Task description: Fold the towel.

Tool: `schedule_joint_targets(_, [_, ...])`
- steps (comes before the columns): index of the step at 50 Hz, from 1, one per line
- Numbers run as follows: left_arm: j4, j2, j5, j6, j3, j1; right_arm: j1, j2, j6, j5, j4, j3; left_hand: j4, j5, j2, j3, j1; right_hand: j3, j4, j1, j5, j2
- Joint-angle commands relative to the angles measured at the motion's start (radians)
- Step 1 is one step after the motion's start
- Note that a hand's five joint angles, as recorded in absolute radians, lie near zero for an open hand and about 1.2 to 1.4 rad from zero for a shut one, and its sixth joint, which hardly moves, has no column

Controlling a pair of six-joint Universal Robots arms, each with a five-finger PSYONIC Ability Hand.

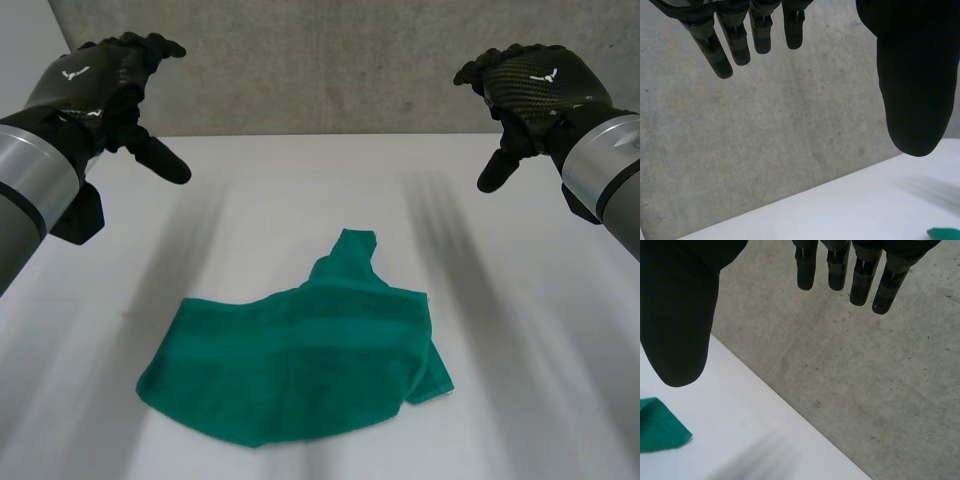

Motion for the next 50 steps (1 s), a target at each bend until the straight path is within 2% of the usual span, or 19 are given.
schedule_joint_targets(1, [-0.007, -0.046, 0.004, 0.103, 0.001, -0.026, 0.008, 0.004, -0.197, -0.017, 0.055, 0.025, -0.026, -0.043, -0.023, -0.033, -0.022, -0.033, -0.050, -0.020, -0.048, -0.043])
schedule_joint_targets(5, [-0.009, -0.118, 0.005, 0.181, -0.002, -0.130, 0.012, 0.007, -0.329, -0.009, 0.109, 0.032, -0.013, -0.030, -0.011, -0.020, -0.009, -0.033, -0.050, -0.020, -0.048, -0.043])
schedule_joint_targets(7, [-0.009, -0.138, 0.005, 0.193, -0.002, -0.158, 0.014, 0.009, -0.366, -0.003, 0.126, 0.032, -0.010, -0.027, -0.008, -0.017, -0.006, -0.033, -0.050, -0.020, -0.048, -0.043])
schedule_joint_targets(9, [-0.002, -0.201, 0.002, 0.239, 0.001, -0.242, 0.017, 0.012, -0.378, -0.003, 0.135, 0.036, -0.004, -0.021, -0.002, -0.012, -0.001, -0.033, -0.050, -0.020, -0.048, -0.043])
schedule_joint_targets(10, [-0.002, -0.201, 0.002, 0.239, 0.001, -0.242, 0.017, 0.013, -0.377, -0.003, 0.136, 0.039, -0.004, -0.021, -0.002, -0.012, -0.001, -0.033, -0.050, -0.020, -0.048, -0.043])
schedule_joint_targets(11, [0.004, -0.292, 0.004, 0.282, 0.012, -0.315, 0.012, 0.013, -0.372, -0.002, 0.139, 0.050, 0.004, -0.013, 0.007, -0.003, 0.008, -0.033, -0.050, -0.020, -0.048, -0.043])
schedule_joint_targets(13, [0.005, -0.319, 0.002, 0.293, 0.018, -0.331, 0.003, 0.013, -0.369, -0.002, 0.139, 0.073, 0.005, -0.013, 0.007, -0.003, 0.008, -0.033, -0.050, -0.020, -0.048, -0.043])
schedule_joint_targets(15, [0.014, -0.428, -0.001, 0.348, 0.058, -0.389, 0.000, 0.010, -0.369, -0.005, 0.136, 0.116, 0.016, -0.001, 0.018, 0.009, 0.020, -0.033, -0.050, -0.020, -0.048, -0.043])
schedule_joint_targets(22, [0.031, -0.606, -0.031, 0.457, 0.133, -0.460, -0.014, 0.004, -0.369, -0.012, 0.117, 0.255, 0.095, 0.078, 0.097, 0.088, 0.099, -0.033, -0.050, -0.020, -0.048, -0.043])
schedule_joint_targets(24, [0.045, -0.658, -0.085, 0.498, 0.162, -0.468, -0.031, 0.004, -0.369, -0.012, 0.104, 0.283, 0.367, 0.350, 0.369, 0.359, 0.371, -0.033, -0.050, -0.020, -0.048, -0.043])
schedule_joint_targets(26, [0.051, -0.664, -0.099, 0.502, 0.169, -0.468, -0.061, 0.004, -0.371, -0.015, 0.083, 0.326, 0.470, 0.453, 0.472, 0.463, 0.474, -0.033, -0.050, -0.020, -0.048, -0.043])
schedule_joint_targets(28, [0.105, -0.658, -0.143, 0.500, 0.185, -0.468, -0.092, 0.004, -0.369, -0.017, 0.057, 0.358, 1.178, 1.161, 1.181, 1.171, 1.182, -0.033, -0.050, -0.020, -0.048, -0.043])
schedule_joint_targets(32, [0.188, -0.592, -0.180, 0.497, 0.178, -0.468, -0.129, 0.004, -0.363, -0.018, 0.011, 0.383, 1.196, 1.179, 1.198, 1.189, 1.200, -0.033, -0.050, -0.020, -0.048, -0.043])
schedule_joint_targets(34, [0.250, -0.493, -0.211, 0.500, 0.156, -0.465, -0.141, 0.002, -0.343, -0.017, -0.012, 0.381, 1.196, 1.179, 1.198, 1.189, 1.200, -0.033, -0.050, -0.020, -0.048, -0.043])
schedule_joint_targets(37, [0.269, -0.454, -0.217, 0.503, 0.149, -0.462, -0.143, 0.002, -0.308, -0.017, -0.022, 0.378, 1.196, 1.179, 1.198, 1.189, 1.200, -0.033, -0.050, -0.020, -0.048, -0.043])
schedule_joint_targets(42, [0.269, -0.355, -0.223, 0.509, 0.143, -0.434, -0.146, 0.002, -0.098, -0.034, -0.026, 0.351, 1.196, 1.179, 1.198, 1.189, 1.200, -0.033, -0.050, -0.020, -0.048, -0.043])
schedule_joint_targets(46, [0.261, -0.336, -0.223, 0.512, 0.127, -0.402, -0.147, 0.001, 0.087, -0.107, -0.020, 0.337, 1.196, 1.179, 1.198, 1.189, 1.200, -0.033, -0.050, -0.020, -0.048, -0.043])
schedule_joint_targets(48, [0.246, -0.308, -0.223, 0.526, 0.110, -0.364, -0.147, 0.001, 0.115, -0.127, -0.020, 0.337, 1.196, 1.179, 1.198, 1.189, 1.200, -0.033, -0.050, -0.020, -0.048, -0.043])
schedule_joint_targets(50, [0.225, -0.266, -0.220, 0.538, 0.097, -0.341, -0.143, 0.001, 0.226, -0.216, -0.015, 0.332, 1.196, 1.179, 1.198, 1.189, 1.200, -0.033, -0.050, -0.020, -0.048, -0.043])
